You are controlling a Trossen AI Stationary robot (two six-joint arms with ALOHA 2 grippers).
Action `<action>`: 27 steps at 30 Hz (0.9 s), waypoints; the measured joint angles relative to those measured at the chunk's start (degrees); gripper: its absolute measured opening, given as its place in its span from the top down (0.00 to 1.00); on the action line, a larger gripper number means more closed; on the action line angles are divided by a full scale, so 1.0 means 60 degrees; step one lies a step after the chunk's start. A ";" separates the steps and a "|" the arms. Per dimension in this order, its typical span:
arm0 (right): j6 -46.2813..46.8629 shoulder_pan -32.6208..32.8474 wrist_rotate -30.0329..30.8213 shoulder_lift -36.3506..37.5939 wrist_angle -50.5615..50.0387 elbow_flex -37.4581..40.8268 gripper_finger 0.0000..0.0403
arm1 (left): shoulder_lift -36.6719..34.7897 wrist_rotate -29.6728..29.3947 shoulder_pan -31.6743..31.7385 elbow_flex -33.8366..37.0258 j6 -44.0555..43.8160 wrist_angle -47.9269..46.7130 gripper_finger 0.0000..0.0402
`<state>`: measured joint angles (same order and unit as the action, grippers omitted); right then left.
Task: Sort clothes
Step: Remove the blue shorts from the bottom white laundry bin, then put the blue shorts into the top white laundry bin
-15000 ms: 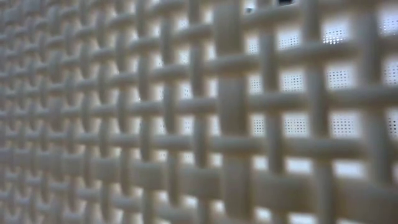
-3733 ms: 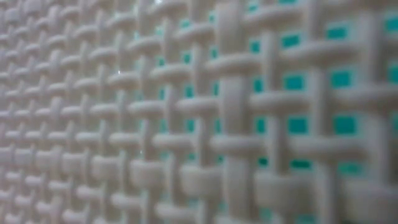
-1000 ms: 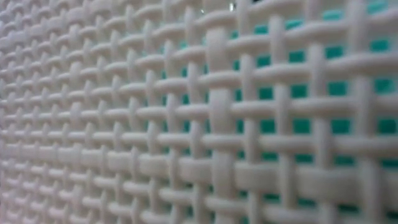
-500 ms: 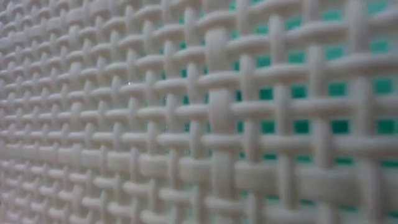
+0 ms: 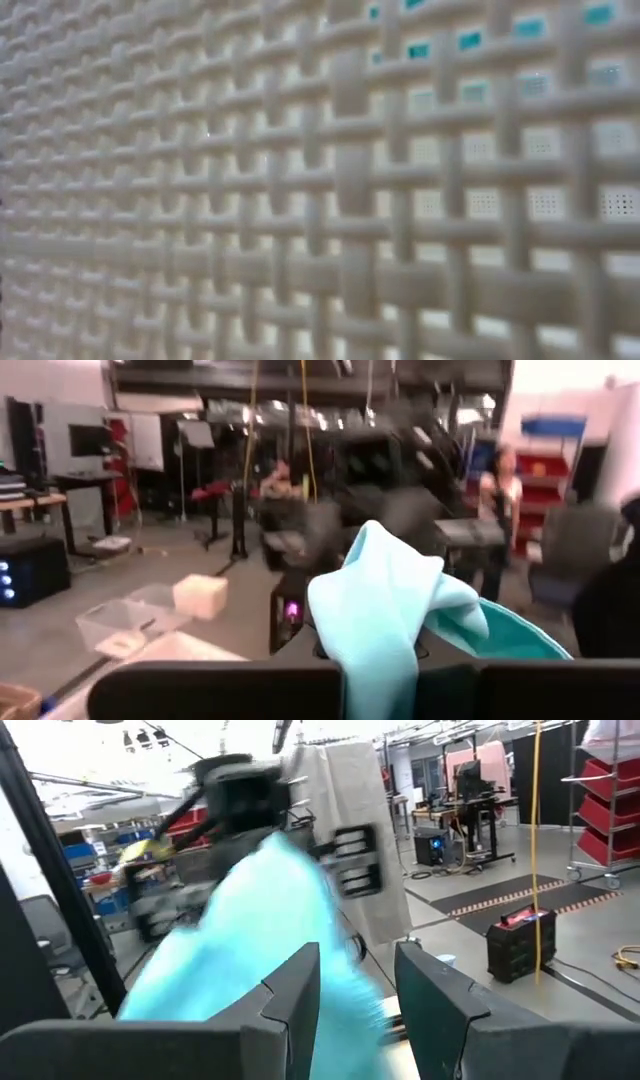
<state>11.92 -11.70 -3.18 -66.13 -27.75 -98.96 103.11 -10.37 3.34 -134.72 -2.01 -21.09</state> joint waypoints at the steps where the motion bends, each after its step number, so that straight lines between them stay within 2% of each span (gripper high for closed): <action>1: -0.0004 0.0040 -0.0001 0.0002 0.0004 0.0000 0.63 | 0.0021 0.0209 0.0215 0.0000 -0.0113 0.0273 1.00; 5: -0.0006 0.0258 0.0004 0.0048 0.0006 0.0000 0.63 | 0.0025 0.0706 0.0953 0.0000 -0.0420 0.1419 1.00; 12: -0.0200 0.0766 0.0004 0.0044 0.0114 0.0000 0.63 | 0.0021 0.1060 0.2165 0.0000 -0.1171 0.3175 1.00; 18: -0.0313 0.1173 0.0000 0.0040 0.0135 0.0000 0.63 | 0.0161 0.1170 0.2809 0.0000 -0.1424 0.4483 1.00; 27: -0.0237 0.1410 0.0047 -0.0097 0.0157 -0.0004 0.63 | 0.0975 0.2017 0.3387 -0.0004 -0.3667 0.6609 1.00</action>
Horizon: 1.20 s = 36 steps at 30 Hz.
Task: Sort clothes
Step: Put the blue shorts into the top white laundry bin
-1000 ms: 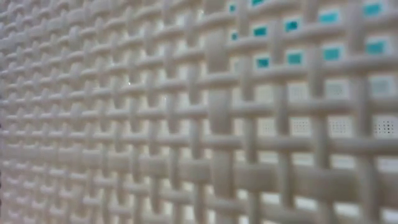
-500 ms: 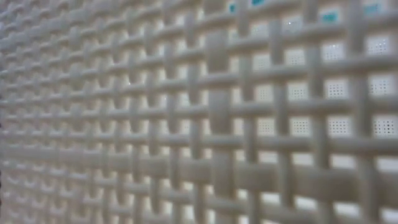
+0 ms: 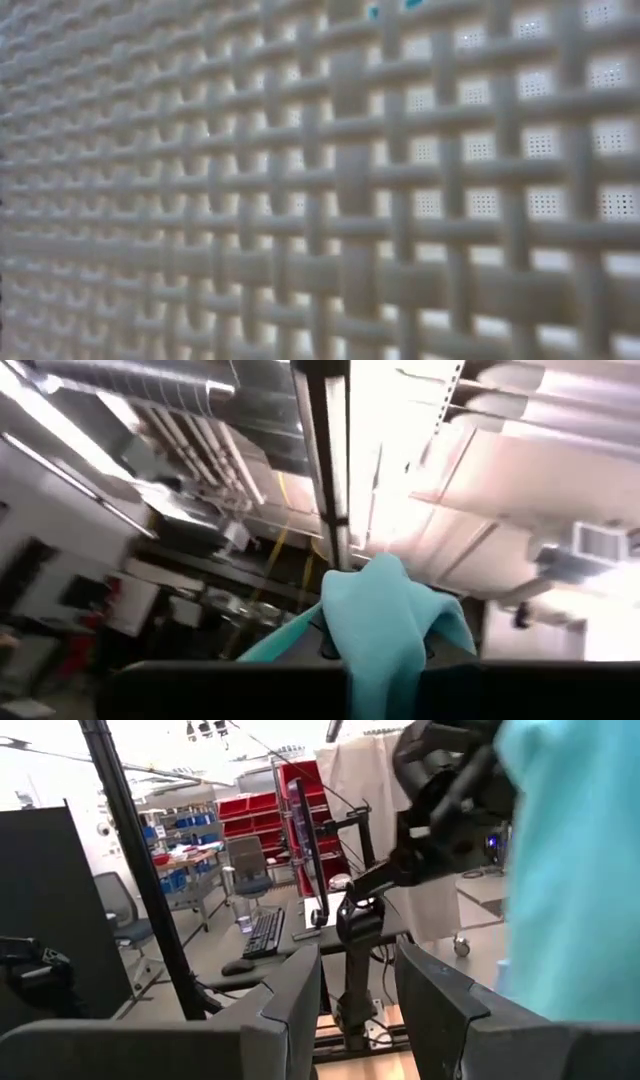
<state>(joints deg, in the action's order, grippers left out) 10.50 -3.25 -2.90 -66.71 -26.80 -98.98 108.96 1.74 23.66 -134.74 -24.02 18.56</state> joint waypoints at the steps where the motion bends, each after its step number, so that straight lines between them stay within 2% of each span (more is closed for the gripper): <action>1: 0.0000 0.0035 0.0004 -0.0052 0.0010 0.0000 0.63 | 0.0143 0.0092 0.0008 0.0000 -0.0227 0.0150 1.00; 7: -0.0079 0.0386 0.0004 -0.0288 0.0217 0.0000 0.63 | 0.0918 0.0582 0.0153 0.0004 -0.0971 0.0224 1.00; 19: -0.0576 0.0846 -0.0004 -0.0300 0.1729 0.0007 0.63 | 0.2295 0.1798 0.0313 0.0000 -0.2215 -0.0427 1.00; 30: -0.0570 0.0838 -0.0004 -0.0336 0.1730 0.0007 0.63 | 0.3260 0.1959 0.0069 0.0000 -0.2048 -0.3375 0.98; 36: -0.0551 0.0838 -0.0004 -0.0336 0.1626 0.0007 0.63 | 0.3276 0.1428 -0.0183 0.0000 -0.0628 -0.4578 0.95</action>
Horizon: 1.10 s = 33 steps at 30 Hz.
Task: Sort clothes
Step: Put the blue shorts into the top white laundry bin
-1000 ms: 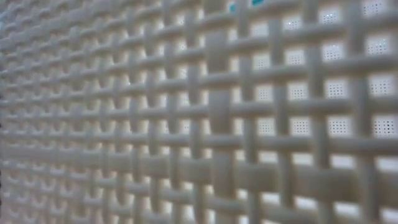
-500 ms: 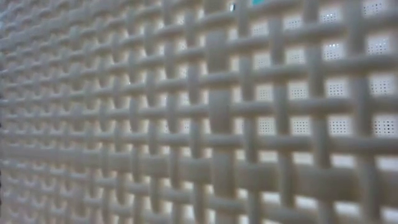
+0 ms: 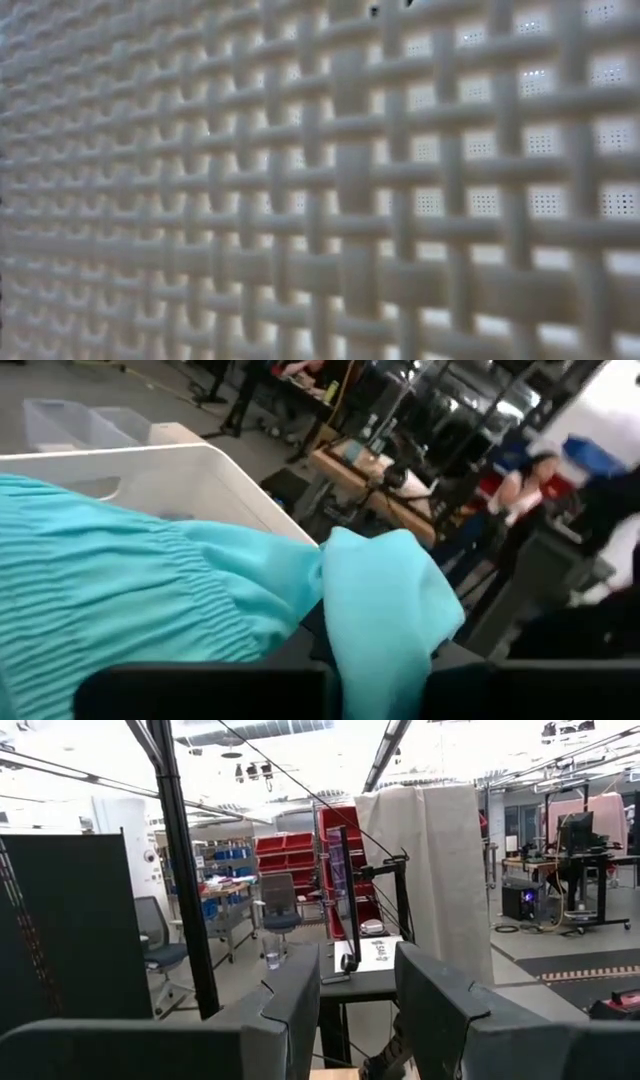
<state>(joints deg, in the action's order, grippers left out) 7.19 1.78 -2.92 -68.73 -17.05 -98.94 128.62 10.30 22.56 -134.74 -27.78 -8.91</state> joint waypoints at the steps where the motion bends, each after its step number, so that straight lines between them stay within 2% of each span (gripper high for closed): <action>1: 0.0001 0.0000 0.0000 0.0000 -0.0034 0.0000 0.63 | 0.0000 0.0003 -0.0022 0.0000 0.0152 -0.0004 0.93; 5: -0.0002 0.0000 0.0000 0.0000 -0.0089 0.0000 0.63 | 0.0000 0.0257 -0.0018 0.0000 0.0173 -0.0038 0.79; 12: -0.0007 0.0000 0.0000 0.0000 -0.0103 0.0000 0.63 | -0.0233 0.0940 -0.0039 0.0000 0.0021 -0.0258 0.46; 15: -0.0010 0.0000 0.0000 0.0000 -0.0115 0.0000 0.63 | -0.0609 0.0992 -0.0035 0.0000 0.0270 -0.0735 0.38; 21: -0.0028 0.0000 0.0000 0.0000 -0.0115 0.0000 0.63 | -0.1159 0.0975 -0.0092 -0.0015 0.1396 -0.2946 0.36; 25: -0.0031 -0.0024 0.0000 0.0000 -0.0108 0.0000 0.63 | -0.1131 0.0524 -0.0273 -0.0014 0.1790 -0.4247 0.37; 29: -0.0028 -0.0152 -0.0001 0.0000 -0.0104 0.0000 0.63 | -0.1110 -0.0039 -0.0552 -0.0011 0.2254 -0.5013 0.37; 33: -0.0028 -0.0272 0.0000 0.0000 -0.0106 0.0000 0.63 | -0.1111 -0.0106 -0.0678 -0.0011 0.2598 -0.5430 0.36</action>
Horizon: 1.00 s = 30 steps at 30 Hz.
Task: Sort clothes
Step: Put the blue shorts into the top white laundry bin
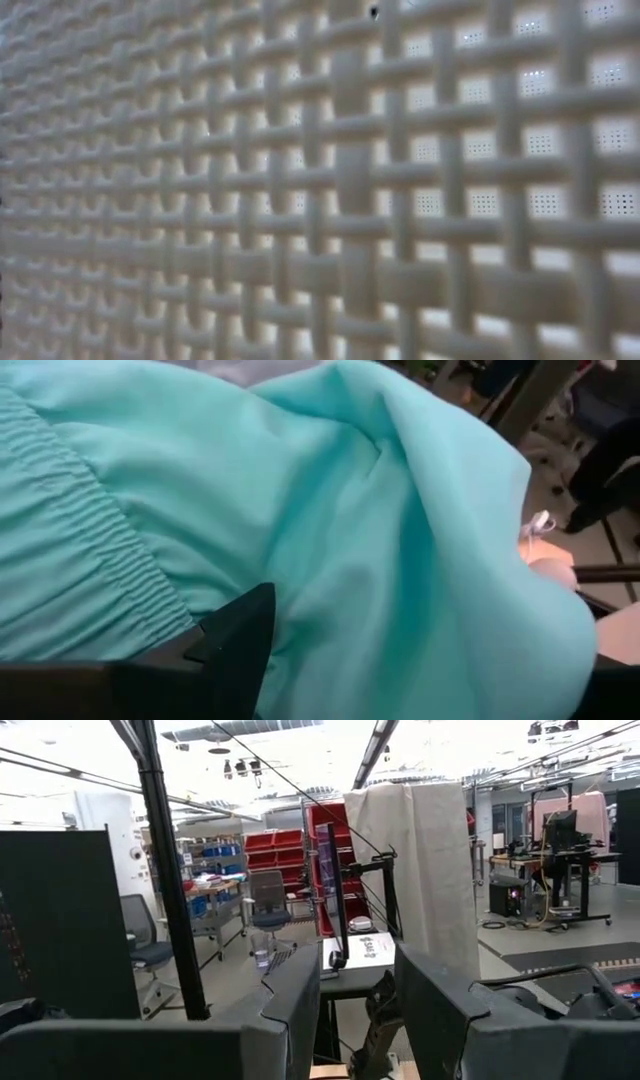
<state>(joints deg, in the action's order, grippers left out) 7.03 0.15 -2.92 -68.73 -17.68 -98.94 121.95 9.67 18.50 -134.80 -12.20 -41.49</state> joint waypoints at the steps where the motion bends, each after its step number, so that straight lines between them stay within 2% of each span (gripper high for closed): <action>1: 0.0000 0.0002 0.0000 0.0000 0.0002 0.0000 0.63 | 0.0000 0.0000 -0.0002 0.0000 0.0017 -0.0050 0.35; 5: 0.0000 0.0002 0.0000 0.0000 -0.0010 0.0000 0.63 | 0.0000 0.0071 0.0012 -0.0001 -0.0094 -0.0085 0.33; 8: 0.0004 0.0002 0.0287 0.0004 -0.0296 0.0000 0.63 | 0.0000 0.0535 0.0008 -0.0011 -0.0214 0.0082 0.33; 14: 0.0184 -0.0100 0.2709 0.0017 -0.1893 0.0000 0.63 | -0.0107 0.0915 0.0008 -0.0025 -0.0354 0.0377 0.34; 16: 0.0620 -0.0304 0.3184 0.0048 -0.2781 -0.0001 0.63 | -0.0124 0.0922 0.0008 -0.0030 -0.0337 0.0402 0.34; 24: 0.1175 -0.1116 0.3480 0.0007 -0.6623 0.0000 0.63 | -0.0120 0.0970 0.0008 -0.0033 -0.0257 0.0385 0.34; 30: 0.0964 -0.1359 0.3611 -0.0014 -0.7935 0.0000 0.57 | -0.0120 0.0987 0.0008 -0.0033 -0.0148 0.0419 0.34</action>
<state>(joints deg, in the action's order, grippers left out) 12.81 -8.00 18.75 -68.81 -65.29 -98.94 121.23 15.59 18.55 -135.00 -13.08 -38.97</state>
